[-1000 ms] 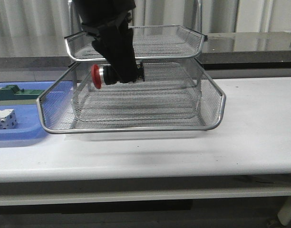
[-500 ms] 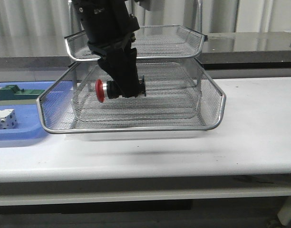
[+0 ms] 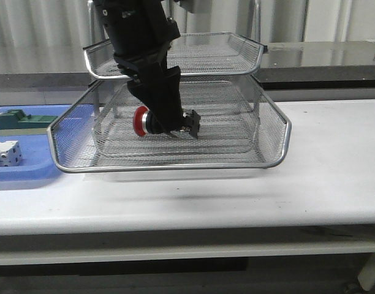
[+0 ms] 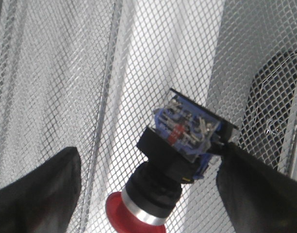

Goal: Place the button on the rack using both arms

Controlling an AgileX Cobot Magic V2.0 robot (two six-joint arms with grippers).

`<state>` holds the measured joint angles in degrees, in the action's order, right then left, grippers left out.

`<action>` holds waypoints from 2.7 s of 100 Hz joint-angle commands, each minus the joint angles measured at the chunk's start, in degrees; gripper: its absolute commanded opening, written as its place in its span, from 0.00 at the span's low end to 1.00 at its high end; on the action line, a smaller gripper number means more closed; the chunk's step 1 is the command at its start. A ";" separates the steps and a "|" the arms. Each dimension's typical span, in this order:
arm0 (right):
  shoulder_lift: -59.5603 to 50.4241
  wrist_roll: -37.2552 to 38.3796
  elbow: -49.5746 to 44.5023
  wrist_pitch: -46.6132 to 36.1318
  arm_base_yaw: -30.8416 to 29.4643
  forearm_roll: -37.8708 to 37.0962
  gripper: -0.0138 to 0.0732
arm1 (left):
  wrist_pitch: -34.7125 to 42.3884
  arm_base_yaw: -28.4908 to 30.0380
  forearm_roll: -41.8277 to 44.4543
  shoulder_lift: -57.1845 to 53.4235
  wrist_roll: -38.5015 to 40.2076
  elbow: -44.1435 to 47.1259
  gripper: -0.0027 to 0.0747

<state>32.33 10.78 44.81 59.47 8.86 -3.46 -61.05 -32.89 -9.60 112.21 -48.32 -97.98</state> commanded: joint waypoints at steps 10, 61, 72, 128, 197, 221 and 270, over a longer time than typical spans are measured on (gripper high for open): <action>0.20 -0.12 2.06 -3.45 -0.26 -0.77 0.08 | 1.70 -0.43 -1.37 -2.93 0.48 -1.69 0.75; 0.20 -0.12 2.06 -3.45 -0.26 -0.77 0.08 | -1.68 -0.43 -0.68 -2.93 0.59 -5.58 0.75; 0.20 -0.12 2.06 -3.45 -0.26 -0.77 0.08 | -3.44 -0.43 -0.68 -2.93 1.81 -7.31 0.75; 0.20 -0.12 2.06 -3.45 -0.26 -0.77 0.08 | -11.91 0.16 -0.51 -7.46 7.40 -12.17 0.75; 0.20 -0.12 2.06 -3.45 -0.26 -0.77 0.08 | -11.91 21.08 -0.35 -28.51 21.05 0.56 0.66; 0.20 -0.12 2.06 -3.45 -0.26 -0.77 0.08 | -5.81 29.66 -2.49 -38.30 21.05 13.36 0.65; 0.20 -0.12 2.06 -3.45 -0.26 -0.77 0.08 | 30.74 35.35 -10.83 -68.20 21.05 50.05 0.65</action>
<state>32.33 10.78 44.81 59.47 8.86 -3.46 -40.44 2.41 -17.57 48.52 -27.80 -51.69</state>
